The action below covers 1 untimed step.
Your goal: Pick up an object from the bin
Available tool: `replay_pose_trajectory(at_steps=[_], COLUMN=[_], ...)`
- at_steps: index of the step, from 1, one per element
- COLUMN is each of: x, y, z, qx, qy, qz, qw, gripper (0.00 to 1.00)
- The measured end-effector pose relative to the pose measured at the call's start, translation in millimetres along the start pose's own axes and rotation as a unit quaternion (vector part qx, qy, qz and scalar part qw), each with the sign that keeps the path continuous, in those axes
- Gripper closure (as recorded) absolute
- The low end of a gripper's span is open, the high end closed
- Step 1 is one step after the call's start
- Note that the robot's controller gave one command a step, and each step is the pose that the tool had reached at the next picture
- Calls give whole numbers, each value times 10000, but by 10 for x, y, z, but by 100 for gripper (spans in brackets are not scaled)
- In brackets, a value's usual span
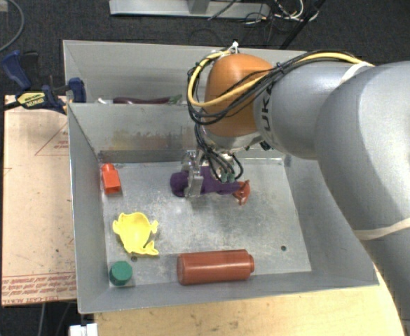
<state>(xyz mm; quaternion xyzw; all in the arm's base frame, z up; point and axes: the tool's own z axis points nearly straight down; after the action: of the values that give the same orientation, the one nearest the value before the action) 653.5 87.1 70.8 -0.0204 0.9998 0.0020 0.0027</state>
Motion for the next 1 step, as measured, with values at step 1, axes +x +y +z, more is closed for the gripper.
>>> replay_pose_trajectory(at_steps=[1], x=[-10], y=[-34], z=[-889], qx=[-6], qy=[-19], qz=[-362], qw=[9993], gripper=[100])
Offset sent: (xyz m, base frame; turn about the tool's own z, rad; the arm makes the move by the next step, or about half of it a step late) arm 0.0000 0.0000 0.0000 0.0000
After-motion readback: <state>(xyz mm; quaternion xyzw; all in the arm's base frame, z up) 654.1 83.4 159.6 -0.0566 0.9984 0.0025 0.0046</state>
